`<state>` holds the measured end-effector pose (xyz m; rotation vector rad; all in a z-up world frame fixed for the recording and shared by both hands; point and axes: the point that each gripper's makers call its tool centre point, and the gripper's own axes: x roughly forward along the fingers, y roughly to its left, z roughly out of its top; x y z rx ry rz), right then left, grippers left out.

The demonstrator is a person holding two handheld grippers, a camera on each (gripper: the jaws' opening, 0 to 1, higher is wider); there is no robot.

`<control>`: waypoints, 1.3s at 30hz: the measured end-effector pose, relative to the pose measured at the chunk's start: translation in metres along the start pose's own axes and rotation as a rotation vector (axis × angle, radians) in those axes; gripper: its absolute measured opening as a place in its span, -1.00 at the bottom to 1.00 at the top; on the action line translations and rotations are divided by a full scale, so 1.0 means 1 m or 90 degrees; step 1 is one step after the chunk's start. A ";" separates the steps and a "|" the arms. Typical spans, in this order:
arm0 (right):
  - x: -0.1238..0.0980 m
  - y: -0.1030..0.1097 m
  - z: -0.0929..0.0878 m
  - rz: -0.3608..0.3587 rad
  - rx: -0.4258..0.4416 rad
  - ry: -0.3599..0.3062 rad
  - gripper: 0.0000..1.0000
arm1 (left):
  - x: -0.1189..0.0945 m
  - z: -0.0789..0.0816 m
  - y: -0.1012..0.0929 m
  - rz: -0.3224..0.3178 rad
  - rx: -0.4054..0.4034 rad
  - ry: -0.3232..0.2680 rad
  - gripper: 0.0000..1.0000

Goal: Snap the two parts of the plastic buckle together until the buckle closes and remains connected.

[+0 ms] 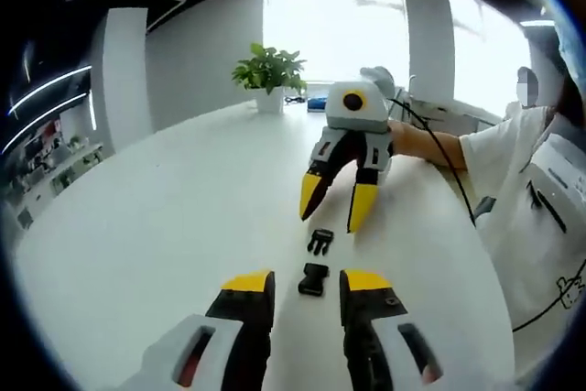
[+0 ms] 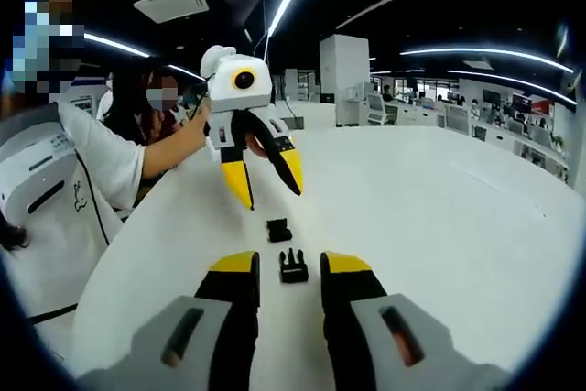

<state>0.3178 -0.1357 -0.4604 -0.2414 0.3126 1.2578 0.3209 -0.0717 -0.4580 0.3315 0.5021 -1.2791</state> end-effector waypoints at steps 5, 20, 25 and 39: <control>0.002 0.001 -0.004 0.000 0.011 0.002 -0.50 | 0.003 -0.004 -0.002 -0.002 -0.002 0.004 -0.46; 0.005 0.000 -0.011 -0.001 0.003 0.015 -0.53 | 0.012 -0.019 0.000 -0.005 -0.016 0.022 -0.52; 0.005 0.003 -0.012 0.004 -0.003 0.021 -0.63 | 0.012 -0.019 -0.001 -0.007 -0.016 0.021 -0.54; 0.004 0.001 -0.013 -0.005 -0.024 0.030 -0.75 | 0.015 -0.018 -0.002 -0.005 -0.005 0.008 -0.66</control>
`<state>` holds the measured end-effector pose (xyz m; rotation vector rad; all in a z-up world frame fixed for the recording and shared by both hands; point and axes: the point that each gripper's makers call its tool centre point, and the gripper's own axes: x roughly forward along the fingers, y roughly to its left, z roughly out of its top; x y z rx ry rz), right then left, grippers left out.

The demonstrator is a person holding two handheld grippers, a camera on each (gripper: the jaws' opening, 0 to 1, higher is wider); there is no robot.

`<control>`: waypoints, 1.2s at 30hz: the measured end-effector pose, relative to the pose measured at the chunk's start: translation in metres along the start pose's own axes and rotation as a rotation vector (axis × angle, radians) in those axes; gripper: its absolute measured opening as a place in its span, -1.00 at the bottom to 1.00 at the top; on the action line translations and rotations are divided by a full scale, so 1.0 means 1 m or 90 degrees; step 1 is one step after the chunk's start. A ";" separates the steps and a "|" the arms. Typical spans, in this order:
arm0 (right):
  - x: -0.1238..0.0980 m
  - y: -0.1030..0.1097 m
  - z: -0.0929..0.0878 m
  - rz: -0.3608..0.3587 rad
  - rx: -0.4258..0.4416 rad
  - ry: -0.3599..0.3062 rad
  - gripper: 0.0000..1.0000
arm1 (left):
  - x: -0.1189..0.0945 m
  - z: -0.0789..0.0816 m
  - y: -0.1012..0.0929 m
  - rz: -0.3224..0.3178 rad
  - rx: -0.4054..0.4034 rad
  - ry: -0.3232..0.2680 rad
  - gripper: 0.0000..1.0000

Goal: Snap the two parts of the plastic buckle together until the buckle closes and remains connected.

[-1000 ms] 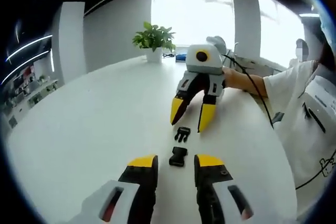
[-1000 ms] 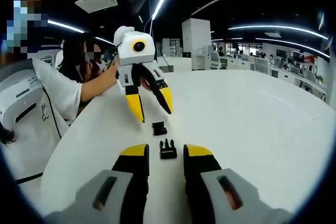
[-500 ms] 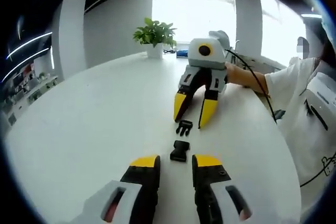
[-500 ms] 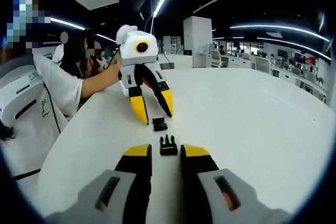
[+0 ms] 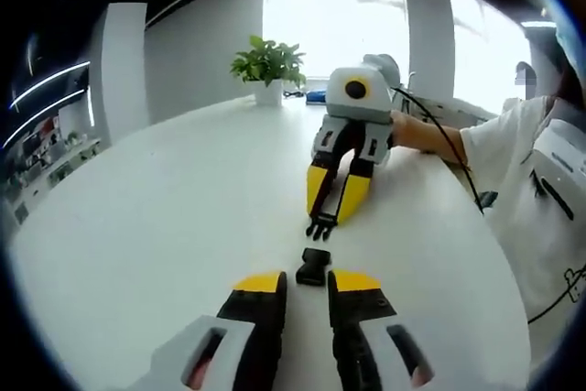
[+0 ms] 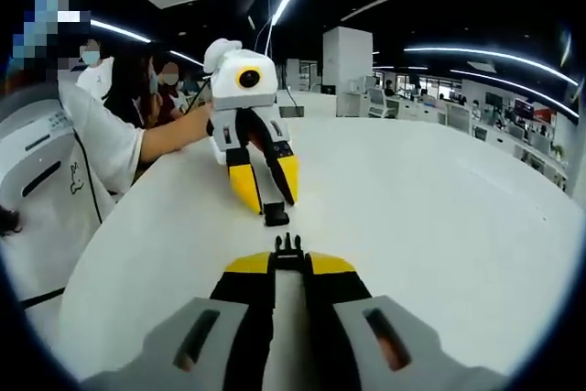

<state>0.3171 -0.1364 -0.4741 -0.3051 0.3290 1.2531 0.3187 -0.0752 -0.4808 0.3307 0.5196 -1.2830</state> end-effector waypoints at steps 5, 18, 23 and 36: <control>0.000 0.001 0.000 0.002 0.000 0.000 -0.76 | 0.000 0.000 0.001 -0.003 0.004 -0.005 -0.72; 0.002 0.004 0.001 0.009 -0.001 -0.001 -0.76 | 0.001 0.000 -0.001 -0.007 0.011 -0.012 -0.77; 0.002 0.008 0.002 0.015 -0.005 -0.004 -0.76 | 0.001 0.001 -0.006 -0.019 0.008 -0.012 -0.77; 0.002 0.016 0.005 0.039 -0.004 -0.011 -0.76 | 0.003 0.005 -0.012 -0.006 -0.013 -0.026 -0.77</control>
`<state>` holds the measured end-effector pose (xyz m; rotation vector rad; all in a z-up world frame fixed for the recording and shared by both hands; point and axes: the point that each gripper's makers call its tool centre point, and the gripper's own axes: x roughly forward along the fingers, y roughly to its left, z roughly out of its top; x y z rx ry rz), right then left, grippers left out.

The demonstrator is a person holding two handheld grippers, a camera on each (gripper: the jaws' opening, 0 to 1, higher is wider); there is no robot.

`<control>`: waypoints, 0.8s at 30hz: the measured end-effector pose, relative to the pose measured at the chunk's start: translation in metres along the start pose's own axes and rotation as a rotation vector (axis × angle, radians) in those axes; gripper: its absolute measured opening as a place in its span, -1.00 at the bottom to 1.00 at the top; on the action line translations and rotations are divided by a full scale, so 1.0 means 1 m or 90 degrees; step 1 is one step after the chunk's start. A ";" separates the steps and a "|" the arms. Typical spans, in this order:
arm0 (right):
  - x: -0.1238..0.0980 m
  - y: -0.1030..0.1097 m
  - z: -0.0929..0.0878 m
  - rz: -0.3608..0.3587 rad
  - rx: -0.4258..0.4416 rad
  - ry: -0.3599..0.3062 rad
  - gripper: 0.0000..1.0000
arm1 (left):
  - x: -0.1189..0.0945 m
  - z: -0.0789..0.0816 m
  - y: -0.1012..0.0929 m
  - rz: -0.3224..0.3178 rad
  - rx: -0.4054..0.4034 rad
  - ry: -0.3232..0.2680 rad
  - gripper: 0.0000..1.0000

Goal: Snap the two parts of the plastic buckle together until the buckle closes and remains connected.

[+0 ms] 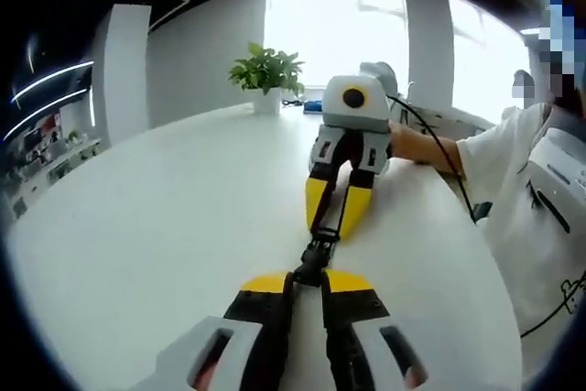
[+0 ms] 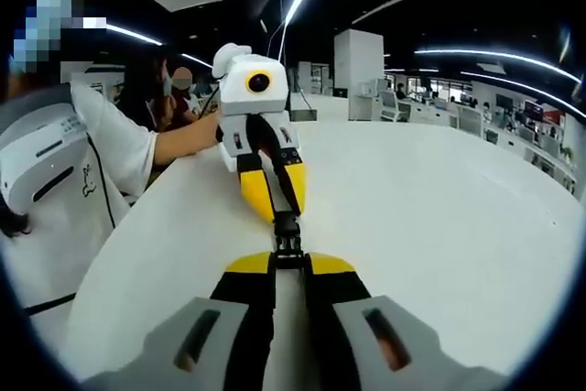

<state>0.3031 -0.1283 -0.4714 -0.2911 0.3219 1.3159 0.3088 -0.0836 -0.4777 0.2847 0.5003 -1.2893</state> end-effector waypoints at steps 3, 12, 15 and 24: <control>0.000 0.001 -0.001 0.005 0.001 0.001 -0.76 | 0.001 -0.003 -0.001 0.007 -0.001 0.004 -0.77; 0.003 0.005 -0.001 0.013 0.000 0.004 -0.76 | 0.001 -0.003 -0.006 0.016 0.007 0.003 -0.77; 0.003 0.005 -0.001 0.014 -0.001 0.004 -0.76 | 0.001 -0.003 -0.005 0.016 0.006 0.003 -0.77; 0.004 0.006 -0.001 0.018 -0.014 0.009 -0.77 | 0.001 -0.003 -0.007 0.029 0.003 -0.004 -0.78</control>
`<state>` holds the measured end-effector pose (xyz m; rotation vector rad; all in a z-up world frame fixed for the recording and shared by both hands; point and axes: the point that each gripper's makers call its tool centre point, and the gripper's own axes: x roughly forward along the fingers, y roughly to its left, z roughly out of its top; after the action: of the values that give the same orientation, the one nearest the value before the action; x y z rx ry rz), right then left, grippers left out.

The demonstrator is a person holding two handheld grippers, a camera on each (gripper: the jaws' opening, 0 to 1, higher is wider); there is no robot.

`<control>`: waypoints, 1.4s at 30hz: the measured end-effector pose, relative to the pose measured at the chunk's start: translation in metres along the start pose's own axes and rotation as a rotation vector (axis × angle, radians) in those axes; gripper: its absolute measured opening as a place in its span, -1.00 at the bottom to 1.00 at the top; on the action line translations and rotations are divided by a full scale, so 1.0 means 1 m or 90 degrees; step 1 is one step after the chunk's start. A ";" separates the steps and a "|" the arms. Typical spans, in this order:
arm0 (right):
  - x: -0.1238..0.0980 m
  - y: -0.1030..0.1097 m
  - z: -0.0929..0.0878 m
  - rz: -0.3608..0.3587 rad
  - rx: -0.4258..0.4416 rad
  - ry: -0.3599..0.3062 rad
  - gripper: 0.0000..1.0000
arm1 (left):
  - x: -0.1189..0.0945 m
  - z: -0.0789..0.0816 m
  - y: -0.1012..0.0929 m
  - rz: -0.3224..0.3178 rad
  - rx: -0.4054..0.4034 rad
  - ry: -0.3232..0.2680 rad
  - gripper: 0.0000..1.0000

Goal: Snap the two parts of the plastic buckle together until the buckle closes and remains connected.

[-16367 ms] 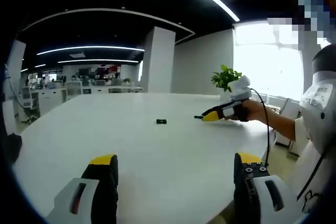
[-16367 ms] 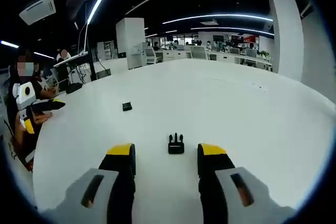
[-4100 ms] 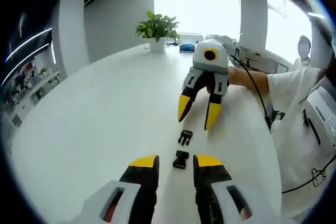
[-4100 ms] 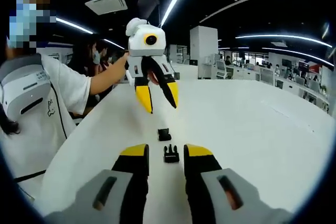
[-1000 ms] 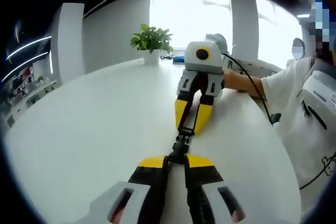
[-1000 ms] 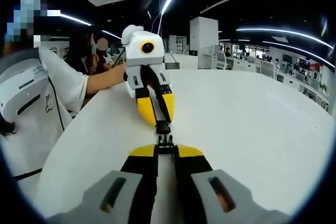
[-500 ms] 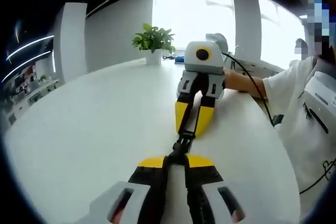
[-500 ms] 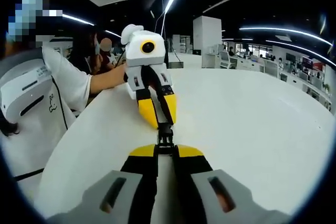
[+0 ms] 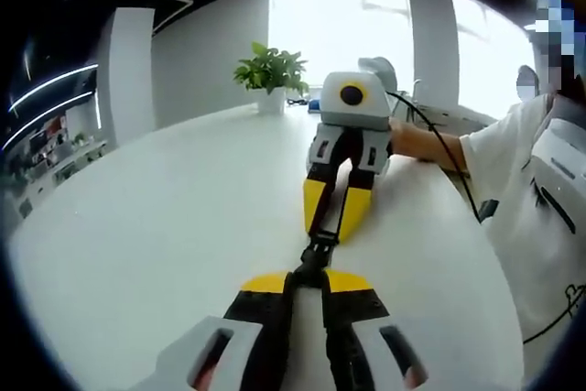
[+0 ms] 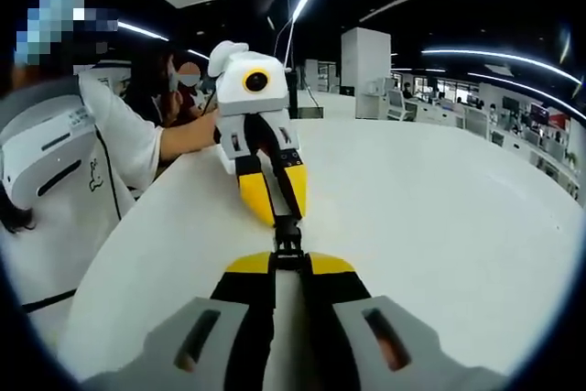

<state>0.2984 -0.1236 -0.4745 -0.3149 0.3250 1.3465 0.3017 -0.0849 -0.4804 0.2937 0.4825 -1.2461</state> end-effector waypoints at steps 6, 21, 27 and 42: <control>0.002 0.004 0.001 0.020 -0.024 0.012 -0.77 | 0.002 0.002 -0.005 0.001 -0.002 -0.007 -0.78; 0.006 0.006 0.004 0.032 -0.051 0.034 -0.81 | 0.000 0.002 -0.009 0.010 0.006 -0.005 -0.81; 0.005 0.009 0.003 0.092 -0.060 0.028 -0.81 | -0.001 0.001 -0.012 -0.039 0.024 -0.002 -0.80; 0.005 0.015 0.003 0.105 -0.069 0.026 -0.82 | 0.001 0.000 -0.017 -0.060 0.021 -0.006 -0.81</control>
<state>0.2850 -0.1151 -0.4741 -0.4142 0.3181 1.5240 0.2862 -0.0906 -0.4804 0.2955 0.4726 -1.3470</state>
